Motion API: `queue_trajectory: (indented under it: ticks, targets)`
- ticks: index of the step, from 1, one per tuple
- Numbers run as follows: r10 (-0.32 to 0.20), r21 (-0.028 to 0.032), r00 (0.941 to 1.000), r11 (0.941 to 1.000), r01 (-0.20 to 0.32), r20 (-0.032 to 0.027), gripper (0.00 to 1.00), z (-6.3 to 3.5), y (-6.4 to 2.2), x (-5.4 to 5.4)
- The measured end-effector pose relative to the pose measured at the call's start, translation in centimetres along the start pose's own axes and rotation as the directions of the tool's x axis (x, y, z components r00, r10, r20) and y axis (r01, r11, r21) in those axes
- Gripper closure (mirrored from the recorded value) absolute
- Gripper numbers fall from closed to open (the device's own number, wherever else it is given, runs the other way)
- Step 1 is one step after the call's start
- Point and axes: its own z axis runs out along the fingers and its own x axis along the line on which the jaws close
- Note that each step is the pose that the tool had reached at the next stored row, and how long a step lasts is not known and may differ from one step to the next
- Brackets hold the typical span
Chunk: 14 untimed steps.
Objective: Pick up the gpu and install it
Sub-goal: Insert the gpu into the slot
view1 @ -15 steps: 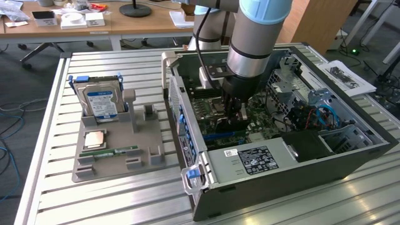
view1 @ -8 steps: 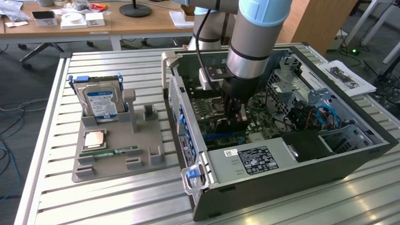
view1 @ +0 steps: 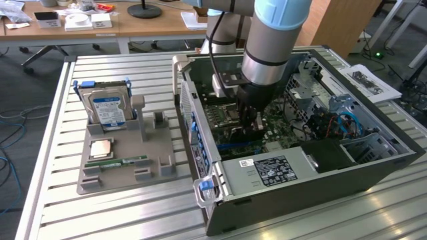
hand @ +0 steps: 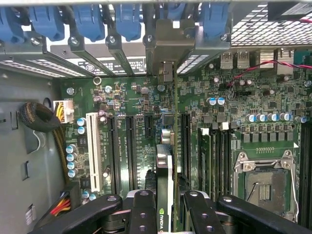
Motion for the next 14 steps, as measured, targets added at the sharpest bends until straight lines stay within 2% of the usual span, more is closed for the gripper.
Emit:
queue_trajectory:
  ticks: [14]
  targets:
    - [0.000,-0.0002,1.0000,1.0000,0.000,-0.0003,0.73,0.38,0.02,0.02]
